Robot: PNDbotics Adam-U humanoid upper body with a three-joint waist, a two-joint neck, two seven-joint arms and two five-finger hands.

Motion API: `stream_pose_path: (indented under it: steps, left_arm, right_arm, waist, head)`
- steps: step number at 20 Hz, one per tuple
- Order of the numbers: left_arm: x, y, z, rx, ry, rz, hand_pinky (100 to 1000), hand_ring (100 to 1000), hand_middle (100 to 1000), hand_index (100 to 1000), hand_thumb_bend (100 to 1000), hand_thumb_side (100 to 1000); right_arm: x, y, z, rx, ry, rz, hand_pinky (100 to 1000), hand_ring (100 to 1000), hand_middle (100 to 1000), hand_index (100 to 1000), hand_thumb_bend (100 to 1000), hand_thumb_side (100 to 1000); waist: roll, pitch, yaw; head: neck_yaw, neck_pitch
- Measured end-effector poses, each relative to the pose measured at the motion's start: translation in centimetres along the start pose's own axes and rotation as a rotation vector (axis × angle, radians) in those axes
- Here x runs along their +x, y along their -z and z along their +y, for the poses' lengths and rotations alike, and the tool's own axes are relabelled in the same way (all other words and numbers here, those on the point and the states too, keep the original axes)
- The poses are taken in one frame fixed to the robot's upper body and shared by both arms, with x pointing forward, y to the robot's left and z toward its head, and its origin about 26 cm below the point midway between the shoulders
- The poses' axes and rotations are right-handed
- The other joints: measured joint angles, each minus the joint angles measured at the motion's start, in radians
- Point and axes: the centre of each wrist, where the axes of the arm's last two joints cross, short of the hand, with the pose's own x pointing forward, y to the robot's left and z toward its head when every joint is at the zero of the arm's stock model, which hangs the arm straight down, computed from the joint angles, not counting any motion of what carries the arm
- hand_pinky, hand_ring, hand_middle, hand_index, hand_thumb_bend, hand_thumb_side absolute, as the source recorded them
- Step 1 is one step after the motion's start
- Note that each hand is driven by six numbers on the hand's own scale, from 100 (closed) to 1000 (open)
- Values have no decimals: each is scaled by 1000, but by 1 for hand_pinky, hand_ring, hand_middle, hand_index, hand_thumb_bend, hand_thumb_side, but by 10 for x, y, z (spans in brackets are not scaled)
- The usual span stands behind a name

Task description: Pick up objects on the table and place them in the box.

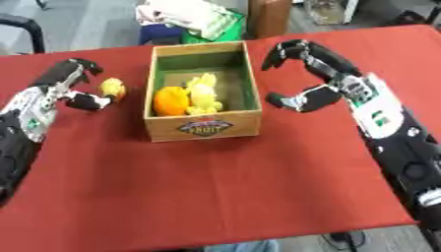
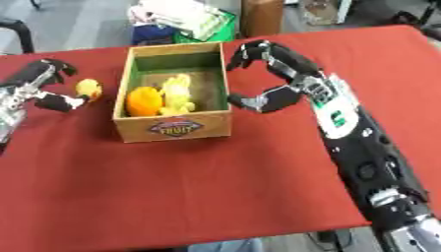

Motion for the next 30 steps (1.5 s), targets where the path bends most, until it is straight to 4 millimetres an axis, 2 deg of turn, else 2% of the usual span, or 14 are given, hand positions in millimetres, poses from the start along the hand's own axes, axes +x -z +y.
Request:
stream_pose_path:
  steps: [4,6,7,8,11,14,20,24,27,30]
  left_arm:
    - [-2,0,-1,37,24,26,685,648,687,790,398,283]
    - [-2,0,-2,50,40,34,671,608,631,765,393,283]
    - [-1,0,-4,52,46,36,671,608,631,765,393,283]
    - [0,0,-5,53,53,38,648,557,558,710,355,269]
    - [0,0,-7,51,79,46,615,495,476,637,308,248]
    - [2,1,-9,70,91,52,541,400,338,494,247,216]
    - [10,3,0,261,29,57,509,375,299,447,185,190]
    - [32,9,22,353,-47,-29,516,385,308,454,189,188]
    - [61,14,42,366,-74,-154,540,409,327,474,209,200]
    - [95,17,51,310,-60,-295,560,426,348,501,227,212]
  right_arm:
    - [1,1,0,3,2,-3,651,700,648,717,418,603]
    - [1,2,0,4,2,-3,650,700,647,716,419,603]
    - [1,2,0,4,1,-3,650,700,647,716,419,603]
    - [1,2,0,4,1,-3,650,700,647,716,421,605]
    - [2,2,-1,5,0,-4,651,700,648,717,423,607]
    - [2,2,-1,6,0,-3,650,700,647,716,423,607]
    - [2,2,-1,6,0,-3,649,699,646,715,416,602]
    - [2,2,0,6,1,-3,648,698,644,715,414,600]
    - [2,2,0,6,2,-3,648,698,643,714,416,600]
    - [4,6,4,9,11,-8,648,698,644,714,419,604]
  waist:
    - [0,6,-6]
    - [-1,12,-11]
    - [-1,14,-12]
    - [-2,14,-13]
    - [-3,14,-13]
    - [-3,14,-12]
    - [2,14,-2]
    - [7,10,0]
    - [8,6,-2]
    - [7,1,-10]
  head:
    - [5,0]
    - [8,0]
    - [8,0]
    - [8,0]
    - [8,0]
    - [8,0]
    - [8,0]
    - [9,0]
    - [14,0]
    - [21,0]
